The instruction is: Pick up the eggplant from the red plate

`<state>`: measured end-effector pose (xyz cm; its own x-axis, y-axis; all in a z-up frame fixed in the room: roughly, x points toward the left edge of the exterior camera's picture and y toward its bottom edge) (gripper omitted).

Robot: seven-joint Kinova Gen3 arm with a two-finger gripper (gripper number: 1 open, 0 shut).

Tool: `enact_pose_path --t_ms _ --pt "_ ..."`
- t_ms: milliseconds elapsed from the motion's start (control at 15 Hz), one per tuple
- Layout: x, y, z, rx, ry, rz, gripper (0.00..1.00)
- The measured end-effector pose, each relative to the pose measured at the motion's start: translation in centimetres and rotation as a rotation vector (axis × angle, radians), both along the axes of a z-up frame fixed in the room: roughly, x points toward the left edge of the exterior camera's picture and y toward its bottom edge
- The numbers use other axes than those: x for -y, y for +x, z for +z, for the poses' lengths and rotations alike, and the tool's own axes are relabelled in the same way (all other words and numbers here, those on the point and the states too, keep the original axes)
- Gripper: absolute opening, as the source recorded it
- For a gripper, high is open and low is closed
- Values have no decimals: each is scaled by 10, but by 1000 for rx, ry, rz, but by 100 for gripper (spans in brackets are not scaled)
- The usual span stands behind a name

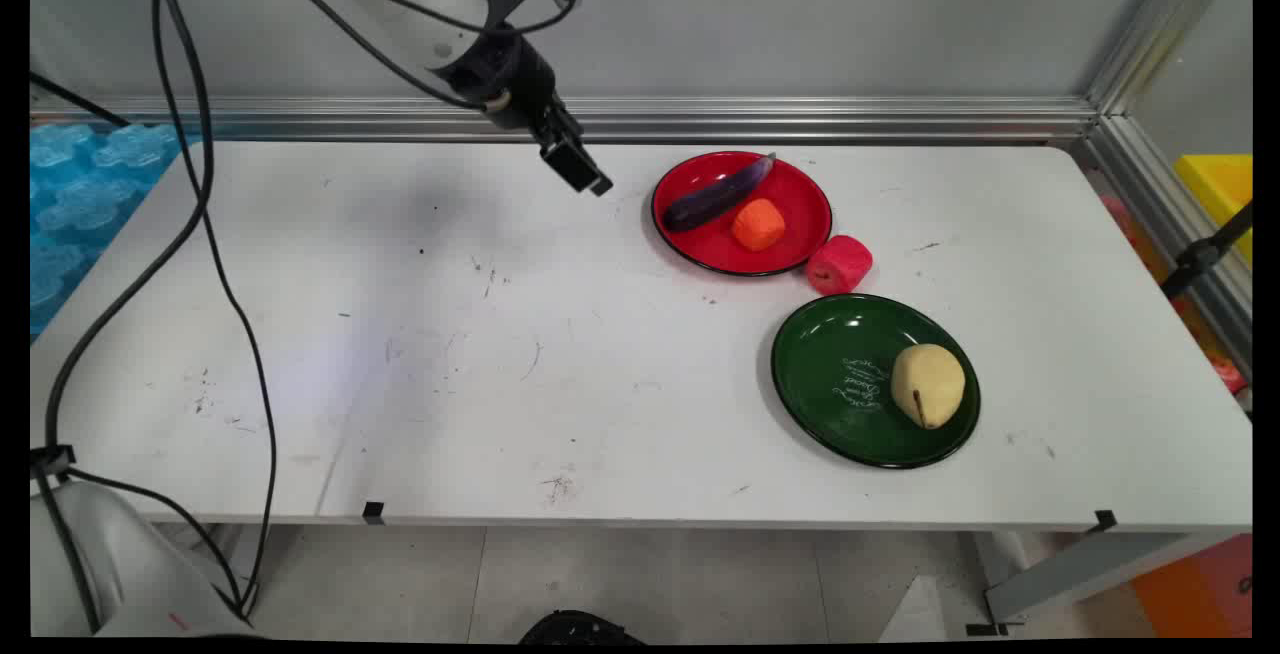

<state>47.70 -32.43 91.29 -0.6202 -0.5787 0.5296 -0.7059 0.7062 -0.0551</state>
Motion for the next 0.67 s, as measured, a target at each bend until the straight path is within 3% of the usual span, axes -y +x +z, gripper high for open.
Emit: enact_pose_path --t_ms 667 --pt "57 -29 -3 -47 -87 6 100"
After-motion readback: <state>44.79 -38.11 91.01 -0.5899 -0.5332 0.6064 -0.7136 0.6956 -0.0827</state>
